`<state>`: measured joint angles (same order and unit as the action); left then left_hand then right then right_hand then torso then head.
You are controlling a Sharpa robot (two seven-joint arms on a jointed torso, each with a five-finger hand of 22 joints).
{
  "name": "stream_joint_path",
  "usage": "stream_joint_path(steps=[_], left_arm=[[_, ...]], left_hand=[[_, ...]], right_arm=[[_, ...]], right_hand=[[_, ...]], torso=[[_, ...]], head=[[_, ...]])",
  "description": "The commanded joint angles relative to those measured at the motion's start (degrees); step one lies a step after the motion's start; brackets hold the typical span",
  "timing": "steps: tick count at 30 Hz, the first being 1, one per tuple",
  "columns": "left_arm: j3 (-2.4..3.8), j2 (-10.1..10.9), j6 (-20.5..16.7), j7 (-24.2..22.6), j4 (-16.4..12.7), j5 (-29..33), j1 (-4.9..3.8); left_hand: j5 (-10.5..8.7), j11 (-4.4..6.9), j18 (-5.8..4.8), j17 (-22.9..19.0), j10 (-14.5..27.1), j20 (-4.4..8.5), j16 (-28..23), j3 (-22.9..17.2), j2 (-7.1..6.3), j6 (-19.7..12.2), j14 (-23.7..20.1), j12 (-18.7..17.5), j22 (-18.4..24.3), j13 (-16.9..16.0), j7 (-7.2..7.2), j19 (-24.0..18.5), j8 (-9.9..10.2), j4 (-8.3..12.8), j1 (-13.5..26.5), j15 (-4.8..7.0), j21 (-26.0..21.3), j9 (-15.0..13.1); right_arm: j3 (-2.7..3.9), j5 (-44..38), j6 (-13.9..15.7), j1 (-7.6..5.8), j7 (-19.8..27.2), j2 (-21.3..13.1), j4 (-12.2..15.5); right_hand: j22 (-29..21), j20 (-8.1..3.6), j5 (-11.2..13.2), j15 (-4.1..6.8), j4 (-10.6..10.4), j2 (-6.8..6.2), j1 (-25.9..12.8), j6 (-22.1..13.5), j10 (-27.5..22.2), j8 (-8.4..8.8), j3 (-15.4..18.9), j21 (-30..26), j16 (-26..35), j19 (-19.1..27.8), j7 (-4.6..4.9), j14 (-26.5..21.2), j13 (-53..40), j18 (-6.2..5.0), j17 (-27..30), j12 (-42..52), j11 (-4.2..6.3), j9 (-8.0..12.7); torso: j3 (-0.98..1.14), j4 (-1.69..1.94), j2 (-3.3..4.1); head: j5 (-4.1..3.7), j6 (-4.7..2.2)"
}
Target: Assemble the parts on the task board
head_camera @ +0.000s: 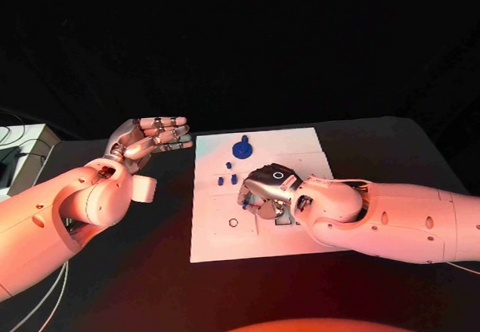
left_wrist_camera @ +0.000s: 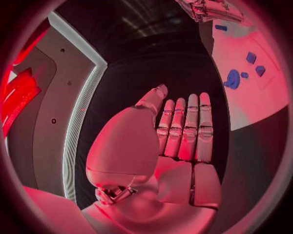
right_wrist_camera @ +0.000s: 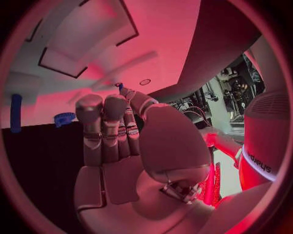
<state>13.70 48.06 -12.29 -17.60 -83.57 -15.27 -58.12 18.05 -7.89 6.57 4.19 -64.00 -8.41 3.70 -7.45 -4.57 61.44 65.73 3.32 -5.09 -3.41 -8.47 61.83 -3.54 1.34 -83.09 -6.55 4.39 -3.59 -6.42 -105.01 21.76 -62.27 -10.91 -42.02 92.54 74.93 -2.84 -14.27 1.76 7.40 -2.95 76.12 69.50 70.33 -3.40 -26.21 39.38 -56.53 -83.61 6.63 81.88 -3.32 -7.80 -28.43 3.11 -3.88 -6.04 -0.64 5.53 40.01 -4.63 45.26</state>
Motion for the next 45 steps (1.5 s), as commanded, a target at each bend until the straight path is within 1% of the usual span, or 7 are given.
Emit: stream_joint_path(steps=[1,10,23,31,39,43,45], left_arm=[[0.05,0.0,0.2,-0.6,0.0,0.1,0.02],[0.05,0.0,0.3,-0.5,0.2,0.1,0.02],[0.05,0.1,0.4,-0.4,0.1,0.1,0.02],[0.05,0.1,0.5,-0.4,0.0,0.1,0.02],[0.05,0.2,0.7,-0.3,-0.1,0.1,0.02],[0.05,0.2,0.7,-0.3,-0.1,0.1,0.02],[0.05,0.2,0.7,-0.3,-0.1,0.1,0.02]], left_hand=[[0.21,-0.02,0.25,0.1,0.5,-0.35,-0.2,0.4,0.14,0.0,-0.4,0.1,0.0,0.0,-0.39,0.1,0.0,0.0,0.2,-0.19,0.2,0.0],[0.24,-0.04,0.25,0.1,0.5,-0.38,-0.2,0.5,0.14,0.0,-0.4,0.1,0.2,0.0,-0.38,0.1,0.0,0.0,0.2,-0.21,0.3,0.0],[0.24,-0.05,0.25,0.1,0.6,-0.40,-0.2,0.5,0.14,0.0,-0.5,0.1,0.3,0.0,-0.39,0.1,0.0,0.0,0.2,-0.23,0.2,0.0],[0.24,-0.07,0.28,0.1,0.6,-0.42,-0.2,0.5,0.19,0.0,-0.5,0.1,0.4,0.0,-0.40,0.1,0.0,0.0,0.1,-0.25,0.2,0.0],[0.22,-0.15,0.26,0.0,0.8,-0.46,-0.2,0.5,0.23,0.1,-0.7,0.1,0.5,0.0,-0.41,0.0,0.0,0.0,0.0,-0.33,0.2,0.0],[0.22,-0.15,0.26,0.0,0.8,-0.46,-0.2,0.5,0.23,0.1,-0.7,0.1,0.5,0.0,-0.41,0.0,0.0,0.0,0.0,-0.33,0.2,0.0],[0.22,-0.15,0.26,0.0,0.8,-0.46,-0.2,0.5,0.23,0.1,-0.7,0.1,0.5,0.0,-0.41,0.0,0.0,0.0,0.0,-0.33,0.2,0.0]], right_arm=[[-0.11,-1.5,0.8,0.21,-0.7,-0.2,0.2],[-0.11,-1.8,1.9,0.29,-0.8,-0.4,0.6],[-0.11,-2.6,-1.0,0.30,-1.4,0.0,0.1],[-0.12,-3.1,-3.0,0.30,-2.0,0.6,-0.6],[-0.21,-3.2,-3.6,0.30,-2.2,1.1,-1.2],[-0.26,-3.1,-2.4,0.30,-1.7,1.2,-1.2],[-0.28,-2.9,-1.4,0.30,-1.4,1.1,-1.2]], right_hand=[[4.6,-0.03,-0.2,0.39,0.2,0.27,0.2,0.3,0.6,-0.33,-0.1,0.0,-0.4,-2.1,0.02,-0.1,-0.1,-0.60,0.1,0.2,0.31,-0.1],[4.6,-0.03,-0.2,0.39,0.3,0.25,0.2,0.3,0.7,-0.33,-0.2,0.0,-0.4,-2.1,0.02,-0.1,-0.1,-0.60,0.1,0.2,0.31,-0.1],[4.6,-0.03,-0.2,0.39,0.3,0.22,0.1,0.3,0.7,-0.34,-0.3,0.0,-0.5,-2.1,0.01,-0.1,-0.1,-0.58,0.1,0.2,0.30,0.0],[4.6,-0.03,-0.1,0.38,0.3,0.22,0.0,0.3,0.6,-0.31,-0.3,-0.1,-0.5,-2.1,0.01,-0.1,-0.1,-0.58,0.1,0.2,0.30,0.0],[4.5,-0.01,-0.1,0.35,0.3,0.10,-0.1,0.2,0.5,-0.30,-0.2,-0.4,-0.4,-2.0,0.07,-0.2,-0.1,-0.61,0.1,0.2,0.25,0.0],[4.4,0.11,0.1,0.22,0.3,-0.84,-0.2,-0.1,-0.2,-0.29,1.2,-0.9,-0.3,-1.9,0.13,-0.2,-0.1,-0.67,0.3,0.3,0.11,0.3],[4.3,0.22,0.1,0.01,-0.2,-1.83,-0.9,-0.8,-1.2,-0.21,2.7,-1.1,-0.2,-1.9,0.16,-0.1,-0.1,-0.68,0.3,0.3,-0.16,0.6]], torso=[[-0.02,0.01,0.05],[-0.07,0.00,0.03],[-0.11,0.19,-0.05],[-0.08,0.06,-0.01],[-0.05,0.02,0.00],[-0.03,0.01,-0.01],[-0.03,0.01,-0.01]], head=[[0.11,0.20],[0.02,0.31],[-0.10,0.38],[0.06,0.53],[0.08,0.54],[0.11,0.46],[0.13,0.49]])
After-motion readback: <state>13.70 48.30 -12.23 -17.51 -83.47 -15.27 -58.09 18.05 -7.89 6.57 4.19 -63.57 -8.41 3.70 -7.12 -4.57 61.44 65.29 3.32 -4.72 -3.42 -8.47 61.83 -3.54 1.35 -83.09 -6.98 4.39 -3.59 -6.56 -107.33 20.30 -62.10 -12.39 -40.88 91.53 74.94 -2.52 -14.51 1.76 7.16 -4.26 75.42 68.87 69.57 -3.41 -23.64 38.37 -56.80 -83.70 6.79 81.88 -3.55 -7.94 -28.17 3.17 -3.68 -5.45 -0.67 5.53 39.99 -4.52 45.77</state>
